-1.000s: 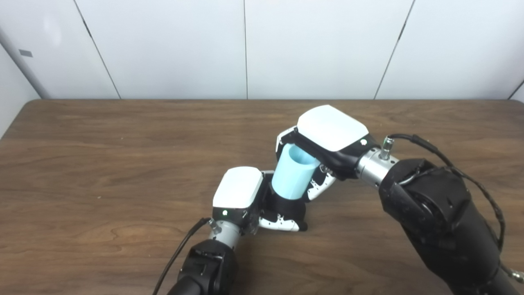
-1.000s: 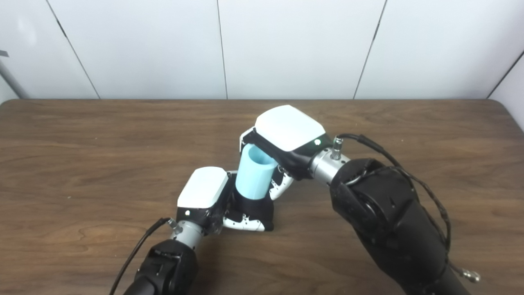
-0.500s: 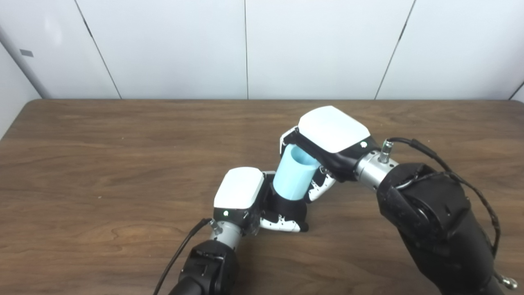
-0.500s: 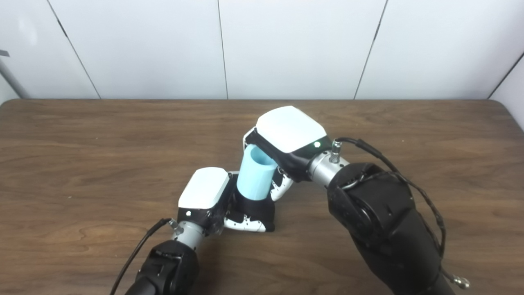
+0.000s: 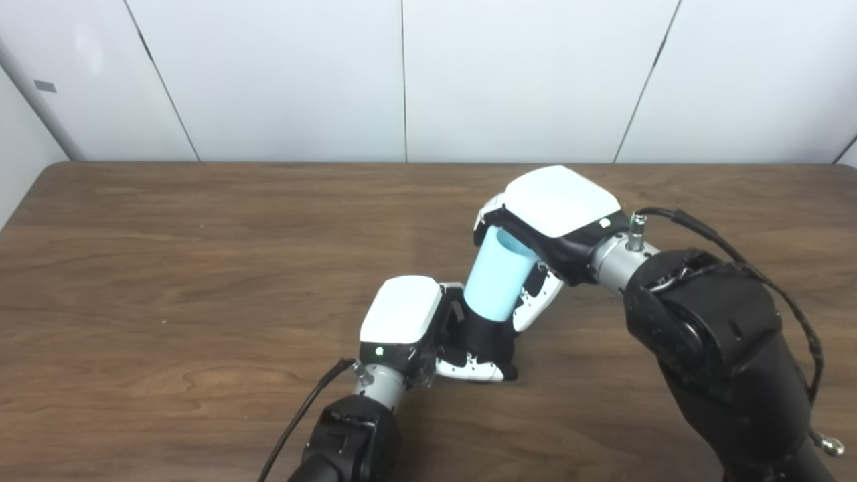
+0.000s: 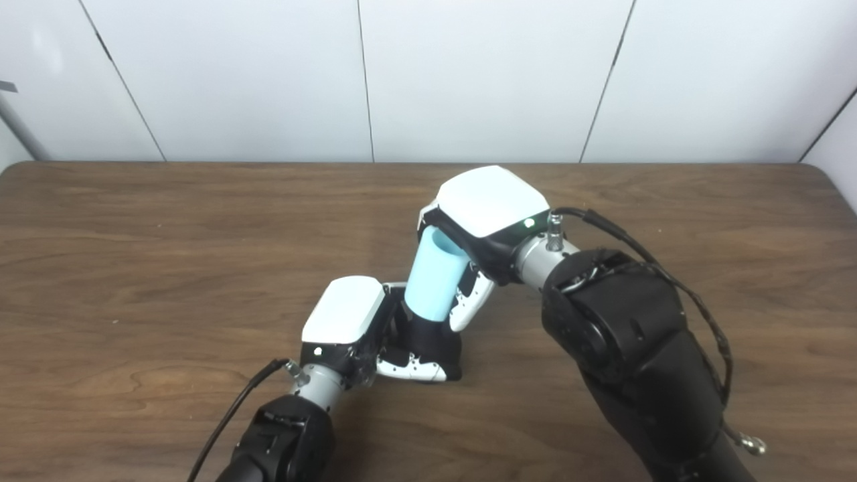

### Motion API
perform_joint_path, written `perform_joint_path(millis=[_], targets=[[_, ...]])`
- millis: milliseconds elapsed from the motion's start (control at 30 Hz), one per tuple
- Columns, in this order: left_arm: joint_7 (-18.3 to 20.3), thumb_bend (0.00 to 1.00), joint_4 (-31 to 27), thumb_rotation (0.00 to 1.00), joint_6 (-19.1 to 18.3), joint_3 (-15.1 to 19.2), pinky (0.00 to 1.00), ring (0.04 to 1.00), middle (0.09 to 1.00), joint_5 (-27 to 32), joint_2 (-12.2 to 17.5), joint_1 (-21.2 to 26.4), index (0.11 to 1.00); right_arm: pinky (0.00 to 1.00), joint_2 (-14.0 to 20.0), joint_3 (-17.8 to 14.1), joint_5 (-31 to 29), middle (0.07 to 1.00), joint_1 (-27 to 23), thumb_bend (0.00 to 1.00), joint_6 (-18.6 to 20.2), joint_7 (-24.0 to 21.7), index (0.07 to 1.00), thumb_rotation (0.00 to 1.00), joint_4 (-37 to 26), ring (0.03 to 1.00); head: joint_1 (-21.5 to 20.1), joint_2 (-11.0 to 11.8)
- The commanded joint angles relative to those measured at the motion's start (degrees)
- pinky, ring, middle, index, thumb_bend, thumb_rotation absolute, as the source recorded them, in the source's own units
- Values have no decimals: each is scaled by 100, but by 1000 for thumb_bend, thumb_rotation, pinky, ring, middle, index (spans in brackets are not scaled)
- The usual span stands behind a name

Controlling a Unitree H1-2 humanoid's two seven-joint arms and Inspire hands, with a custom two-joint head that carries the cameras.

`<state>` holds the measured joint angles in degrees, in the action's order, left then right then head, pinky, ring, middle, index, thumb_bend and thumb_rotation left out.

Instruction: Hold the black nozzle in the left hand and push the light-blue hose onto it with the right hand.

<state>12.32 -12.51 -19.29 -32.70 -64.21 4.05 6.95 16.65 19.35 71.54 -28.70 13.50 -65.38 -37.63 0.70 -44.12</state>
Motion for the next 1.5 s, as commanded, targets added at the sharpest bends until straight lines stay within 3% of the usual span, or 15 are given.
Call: perform_joint_path(millis=[0,133,500,733,967,1467], targets=[[323,504,186,0,83,-154,366,416,453,65,36,-196,508,930,98,-11,24,895,181,1000,-97,-503,920,351,189,899,9,-1],[340,504,182,0,67,-157,366,416,447,73,35,-196,510,956,92,-96,-56,896,168,1000,-114,-445,952,321,177,899,9,-1],[378,505,192,0,33,-153,410,447,481,100,23,-188,494,912,99,-188,-198,884,157,1000,-150,-429,958,288,125,886,10,-27],[334,503,239,0,58,-153,353,414,441,92,34,-170,510,894,117,-176,-295,891,125,1000,-163,-504,954,308,69,888,0,-16],[349,503,264,0,36,-138,336,409,438,107,21,-147,512,938,104,-198,-386,898,157,1000,-139,-560,944,301,-58,905,10,-10],[292,504,296,0,105,-103,351,421,446,111,37,-135,508,914,241,-267,-517,903,30,1000,3,-726,942,312,-397,920,38,-25]])
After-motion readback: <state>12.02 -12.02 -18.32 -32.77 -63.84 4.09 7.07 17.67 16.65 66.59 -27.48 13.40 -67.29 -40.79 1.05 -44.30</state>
